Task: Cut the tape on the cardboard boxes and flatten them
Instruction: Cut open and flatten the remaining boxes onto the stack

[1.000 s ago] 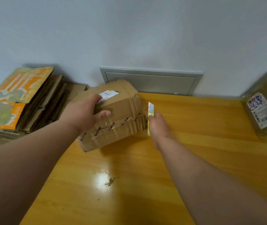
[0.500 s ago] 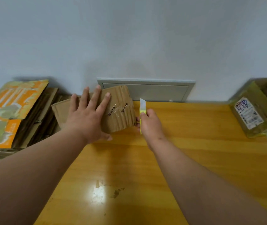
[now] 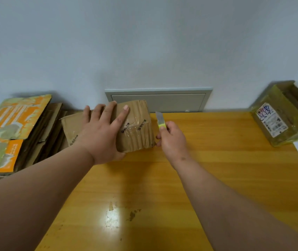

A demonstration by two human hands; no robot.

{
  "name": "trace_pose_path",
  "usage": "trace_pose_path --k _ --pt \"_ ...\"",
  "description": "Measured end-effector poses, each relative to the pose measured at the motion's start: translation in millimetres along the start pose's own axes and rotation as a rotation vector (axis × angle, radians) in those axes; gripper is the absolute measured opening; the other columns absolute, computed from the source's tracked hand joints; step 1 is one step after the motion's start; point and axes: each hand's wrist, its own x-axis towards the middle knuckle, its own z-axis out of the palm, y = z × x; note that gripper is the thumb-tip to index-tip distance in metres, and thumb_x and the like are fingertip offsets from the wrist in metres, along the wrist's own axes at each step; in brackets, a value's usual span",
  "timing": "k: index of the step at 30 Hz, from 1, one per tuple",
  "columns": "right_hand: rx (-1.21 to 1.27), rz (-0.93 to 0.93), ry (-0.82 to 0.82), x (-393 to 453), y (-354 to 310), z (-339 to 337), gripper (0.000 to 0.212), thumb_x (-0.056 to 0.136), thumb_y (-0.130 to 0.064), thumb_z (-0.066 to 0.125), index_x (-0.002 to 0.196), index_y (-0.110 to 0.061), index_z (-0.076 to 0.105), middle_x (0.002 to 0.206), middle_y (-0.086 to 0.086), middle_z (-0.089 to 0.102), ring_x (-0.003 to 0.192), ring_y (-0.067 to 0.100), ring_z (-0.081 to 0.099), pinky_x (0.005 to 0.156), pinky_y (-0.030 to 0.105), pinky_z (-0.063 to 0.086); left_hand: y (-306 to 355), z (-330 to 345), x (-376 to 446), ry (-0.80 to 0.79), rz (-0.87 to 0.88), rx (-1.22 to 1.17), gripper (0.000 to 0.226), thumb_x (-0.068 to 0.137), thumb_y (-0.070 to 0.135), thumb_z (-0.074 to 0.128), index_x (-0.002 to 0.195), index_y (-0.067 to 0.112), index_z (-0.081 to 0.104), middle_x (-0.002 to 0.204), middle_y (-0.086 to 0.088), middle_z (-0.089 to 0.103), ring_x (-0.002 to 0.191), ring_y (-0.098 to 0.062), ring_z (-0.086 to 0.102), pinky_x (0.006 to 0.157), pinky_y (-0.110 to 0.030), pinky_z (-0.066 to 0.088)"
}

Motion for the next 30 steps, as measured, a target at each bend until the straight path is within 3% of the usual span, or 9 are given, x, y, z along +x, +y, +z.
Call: trace_pose_path --k 4,7,9,12,23,26,30 --pt "-0.02 -0.047 -0.01 -2.2 -1.7 -18.0 0.019 0.101 -0.024 0.044 0.086 -0.025 0.056 0.083 0.005 0.061 0.084 0.033 0.062 0.073 0.052 0.053 11.7 -9.3 -0.3 -0.038 0.049 -0.006 0.129 0.053 0.084 0.054 0.155 0.034 -0.008 0.157 -0.01 0.011 0.14 -0.037 0.016 0.117 -0.063 0.01" --pt "-0.143 -0.12 -0.056 -3.7 0.8 -31.6 0.018 0.1 -0.026 0.044 0.087 -0.025 0.056 0.078 0.003 0.061 0.072 0.026 0.059 0.056 0.038 0.044 19.4 -13.6 -1.5 -0.071 0.059 -0.006 0.129 0.055 0.085 0.052 0.154 0.034 -0.012 0.158 -0.009 0.009 0.142 -0.036 0.014 0.117 -0.062 0.01" --pt "-0.225 -0.143 -0.079 -4.5 3.0 -37.8 0.015 0.1 -0.028 0.042 0.101 -0.027 0.057 0.073 -0.002 0.058 0.065 0.019 0.054 0.052 0.03 0.034 25.3 -16.3 -3.2 -0.081 0.059 -0.007 0.129 0.055 0.085 0.055 0.155 0.033 -0.009 0.159 -0.009 0.01 0.142 -0.037 0.015 0.117 -0.062 0.01" --pt "-0.289 -0.16 -0.041 -6.6 3.9 -45.8 0.027 0.098 -0.027 0.042 0.122 -0.033 0.051 0.069 -0.007 0.054 0.059 0.014 0.052 0.049 0.029 0.028 34.2 -20.1 -5.7 -0.082 0.052 -0.029 0.129 0.056 0.082 0.061 0.157 0.032 -0.003 0.159 -0.012 0.013 0.141 -0.038 0.017 0.117 -0.062 0.011" --pt "-0.306 -0.225 -0.091 -5.2 8.4 -70.9 0.018 0.093 -0.023 0.046 0.107 -0.032 0.055 0.07 -0.009 0.054 0.059 0.014 0.05 0.051 0.029 0.032 50.9 -26.1 -5.6 -0.102 0.041 -0.039 0.13 0.055 0.079 0.066 0.157 0.033 0.001 0.159 -0.01 0.015 0.142 -0.037 0.018 0.117 -0.06 0.01" --pt "-0.32 -0.242 -0.093 -3.1 10.1 -80.1 0.014 0.088 -0.025 0.054 0.1 -0.033 0.057 0.079 -0.008 0.061 0.068 0.017 0.056 0.057 0.033 0.044 50.9 -25.2 -3.7 -0.101 0.053 -0.058 0.131 0.053 0.08 0.066 0.157 0.033 0.003 0.159 -0.011 0.017 0.141 -0.037 0.02 0.116 -0.061 0.013" --pt "-0.423 -0.308 -0.152 5.1 3.7 -85.5 0.017 0.087 -0.026 0.059 0.103 -0.03 0.063 0.088 -0.004 0.065 0.077 0.022 0.057 0.062 0.034 0.045 53.0 -23.0 -1.1 -0.102 0.079 -0.049 0.131 0.052 0.084 0.06 0.157 0.034 0.0 0.159 -0.01 0.016 0.141 -0.036 0.019 0.116 -0.061 0.014"
